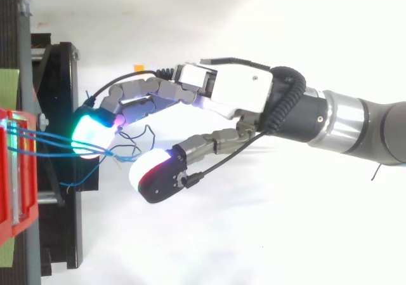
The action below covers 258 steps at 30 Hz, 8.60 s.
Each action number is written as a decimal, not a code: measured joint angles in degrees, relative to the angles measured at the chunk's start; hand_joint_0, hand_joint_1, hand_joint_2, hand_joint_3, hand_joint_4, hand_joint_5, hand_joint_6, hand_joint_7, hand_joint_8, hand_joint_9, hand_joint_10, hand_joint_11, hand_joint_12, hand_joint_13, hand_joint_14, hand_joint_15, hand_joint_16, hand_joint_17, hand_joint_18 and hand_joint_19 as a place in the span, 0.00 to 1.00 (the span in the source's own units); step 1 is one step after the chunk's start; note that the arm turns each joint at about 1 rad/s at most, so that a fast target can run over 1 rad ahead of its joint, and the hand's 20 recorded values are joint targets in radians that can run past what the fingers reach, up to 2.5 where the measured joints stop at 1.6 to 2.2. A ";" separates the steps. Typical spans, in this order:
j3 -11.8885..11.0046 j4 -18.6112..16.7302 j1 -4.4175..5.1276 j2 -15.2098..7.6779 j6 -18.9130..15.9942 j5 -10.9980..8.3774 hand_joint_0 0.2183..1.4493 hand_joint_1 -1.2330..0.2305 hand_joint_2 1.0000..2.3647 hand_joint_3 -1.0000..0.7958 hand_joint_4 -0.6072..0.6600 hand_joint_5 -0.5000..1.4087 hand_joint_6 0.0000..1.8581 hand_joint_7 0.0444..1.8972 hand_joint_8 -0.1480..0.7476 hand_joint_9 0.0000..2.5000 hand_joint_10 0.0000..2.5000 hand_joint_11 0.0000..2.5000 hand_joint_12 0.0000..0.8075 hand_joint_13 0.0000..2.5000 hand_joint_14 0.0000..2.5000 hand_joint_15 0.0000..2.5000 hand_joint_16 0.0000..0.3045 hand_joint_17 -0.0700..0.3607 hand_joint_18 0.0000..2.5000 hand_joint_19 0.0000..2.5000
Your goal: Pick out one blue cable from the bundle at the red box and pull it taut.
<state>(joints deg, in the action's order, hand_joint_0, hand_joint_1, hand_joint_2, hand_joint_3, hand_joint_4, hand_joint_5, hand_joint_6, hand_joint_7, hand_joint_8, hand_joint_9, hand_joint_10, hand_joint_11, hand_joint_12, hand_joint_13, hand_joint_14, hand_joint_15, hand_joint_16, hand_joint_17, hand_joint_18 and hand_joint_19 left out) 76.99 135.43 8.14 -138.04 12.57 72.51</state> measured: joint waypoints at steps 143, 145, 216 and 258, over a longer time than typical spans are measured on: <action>-5.28 4.66 -3.34 -0.67 -7.39 10.82 0.32 0.39 0.01 0.52 0.34 0.17 0.52 0.36 0.44 0.36 0.01 0.26 0.25 0.29 0.01 0.20 0.03 0.22 0.07 0.17; -5.61 5.38 -3.53 -0.66 -7.54 11.32 0.33 0.38 0.02 0.52 0.29 0.17 0.52 0.40 0.42 0.35 0.01 0.26 0.23 0.29 0.01 0.20 0.02 0.20 0.07 0.17; -6.41 12.32 -3.83 1.37 -10.02 11.86 0.31 0.33 0.00 0.28 0.43 0.19 0.50 0.41 0.39 0.40 0.01 0.27 0.20 0.30 0.01 0.21 0.02 0.20 0.10 0.17; -6.96 13.09 -4.02 1.36 -10.46 12.19 0.35 0.30 0.01 0.41 0.36 0.18 0.50 0.47 0.40 0.39 0.01 0.28 0.19 0.29 0.01 0.21 0.02 0.19 0.08 0.18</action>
<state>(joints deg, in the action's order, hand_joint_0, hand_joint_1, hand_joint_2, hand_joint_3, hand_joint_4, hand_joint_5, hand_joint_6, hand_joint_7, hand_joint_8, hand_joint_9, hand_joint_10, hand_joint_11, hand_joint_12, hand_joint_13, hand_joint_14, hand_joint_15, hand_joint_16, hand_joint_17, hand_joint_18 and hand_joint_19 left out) 70.03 148.51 4.12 -136.67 2.11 84.70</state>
